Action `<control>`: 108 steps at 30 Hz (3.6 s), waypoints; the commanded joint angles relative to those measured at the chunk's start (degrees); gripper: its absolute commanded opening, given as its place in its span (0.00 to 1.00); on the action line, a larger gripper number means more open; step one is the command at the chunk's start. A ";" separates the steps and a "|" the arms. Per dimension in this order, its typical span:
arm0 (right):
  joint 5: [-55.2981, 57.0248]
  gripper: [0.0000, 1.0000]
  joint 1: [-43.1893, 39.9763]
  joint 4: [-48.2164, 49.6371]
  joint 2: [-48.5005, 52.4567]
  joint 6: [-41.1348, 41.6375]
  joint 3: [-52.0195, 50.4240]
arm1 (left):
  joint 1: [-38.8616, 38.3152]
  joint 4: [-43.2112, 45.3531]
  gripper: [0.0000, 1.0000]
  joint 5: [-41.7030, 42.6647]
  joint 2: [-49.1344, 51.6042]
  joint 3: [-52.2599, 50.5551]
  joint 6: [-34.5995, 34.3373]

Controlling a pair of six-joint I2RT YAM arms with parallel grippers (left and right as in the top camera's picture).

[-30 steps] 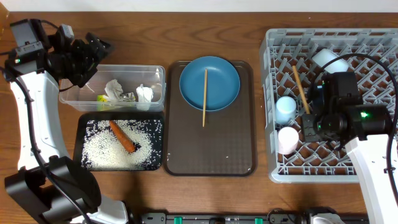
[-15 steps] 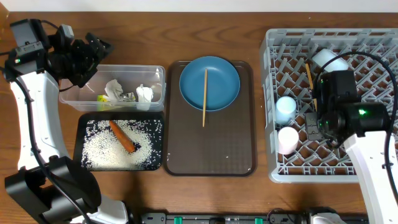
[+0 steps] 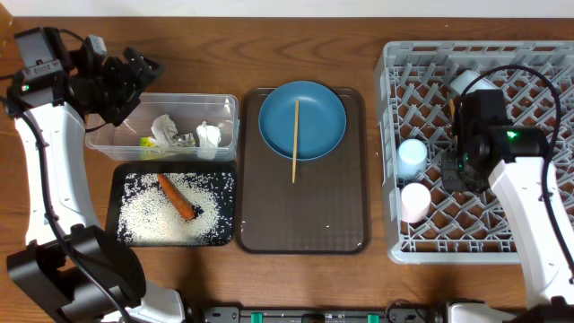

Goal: Sort waste into correct bins and load items into the dishwasher rack
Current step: 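Insert the chopstick upright in the rack and open the right gripper, then move the right gripper back to the plate and grasp the second chopstick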

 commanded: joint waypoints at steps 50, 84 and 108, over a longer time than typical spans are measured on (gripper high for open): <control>-52.70 0.33 -0.46 4.02 2.01 2.25 5.55 | 0.31 -0.15 0.96 -0.68 0.39 -0.39 -0.07; -5.99 0.29 41.68 29.66 9.70 46.56 4.42 | 0.31 -0.17 0.96 -0.68 0.39 -0.37 -0.07; -10.71 0.28 42.18 34.34 20.28 47.25 4.42 | 0.31 -0.17 0.96 -0.68 0.39 -0.39 -0.09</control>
